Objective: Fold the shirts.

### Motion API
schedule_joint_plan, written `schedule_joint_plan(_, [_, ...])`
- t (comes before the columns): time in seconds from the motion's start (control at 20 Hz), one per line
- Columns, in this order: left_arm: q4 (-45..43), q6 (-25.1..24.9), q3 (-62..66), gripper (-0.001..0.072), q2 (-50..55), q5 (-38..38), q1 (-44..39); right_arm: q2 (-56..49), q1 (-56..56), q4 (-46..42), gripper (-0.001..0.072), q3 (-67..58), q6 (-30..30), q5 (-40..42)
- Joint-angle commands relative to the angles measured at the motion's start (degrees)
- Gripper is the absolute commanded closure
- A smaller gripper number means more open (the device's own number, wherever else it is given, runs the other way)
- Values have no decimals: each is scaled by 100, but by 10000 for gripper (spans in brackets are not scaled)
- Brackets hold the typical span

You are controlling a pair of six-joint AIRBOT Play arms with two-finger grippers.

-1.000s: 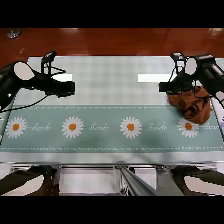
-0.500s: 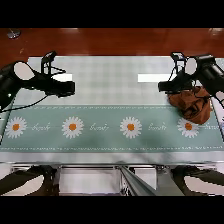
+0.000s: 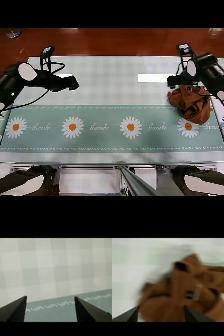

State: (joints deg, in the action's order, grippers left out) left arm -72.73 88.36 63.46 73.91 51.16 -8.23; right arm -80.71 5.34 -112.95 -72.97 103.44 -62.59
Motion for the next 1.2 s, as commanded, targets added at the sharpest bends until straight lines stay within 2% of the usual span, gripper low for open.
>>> schedule_joint_plan(0.0, [-643, -70, -2, 4, 94, -361, 87, 9, -861, -673, 75, 15, 929, -146])
schedule_joint_plan(0.05, [-640, -70, -2, 4, 96, -407, 111, 4, -1320, -271, 75, 76, 1200, 39])
schedule_joint_plan(0.15, [-636, -90, 0, 5, 107, -472, 107, 4, -2164, 949, 75, 289, 1139, 535])
schedule_joint_plan(0.25, [-636, -87, 0, 4, 160, -535, 107, -20, -2682, 1987, 76, 610, 608, 839])
schedule_joint_plan(0.3, [-636, -85, 0, 5, 195, -553, 107, -101, -2787, 2155, 76, 734, 442, 815])
schedule_joint_plan(0.4, [-535, -83, -2, 4, 264, -551, 107, -435, -2791, 2361, 76, 846, 94, 476])
schedule_joint_plan(0.5, [-339, 0, 0, 4, 299, -466, 107, -763, -2658, 3099, 79, 846, -568, 227])
schedule_joint_plan(0.55, [-223, -7, 0, 4, 308, -319, 107, -835, -2566, 3447, 110, 844, -815, 203])
schedule_joint_plan(0.6, [-227, -24, 0, 4, 306, -144, 107, -835, -2457, 3668, 314, 807, -966, 212])
schedule_joint_plan(0.65, [-232, -96, 2, 5, 280, 66, 122, -789, -2356, 3792, 682, 675, -1123, 120])
schedule_joint_plan(0.85, [-162, -356, 68, 5, -236, 813, 444, 13, -2039, 3960, 680, -435, -1331, -177])
schedule_joint_plan(0.95, [-17, -756, 24, 5, -804, 1193, 463, 704, -1921, 3958, 680, -997, -1329, -79])
schedule_joint_plan(1.05, [256, -992, -278, 5, -1543, 1196, 431, 1355, -1805, 3965, 681, -1342, -1322, 168])
schedule_joint_plan(1.15, [555, -990, -802, 5, -2330, 1062, 420, 1934, -1624, 3958, 681, -1591, -1335, 341])
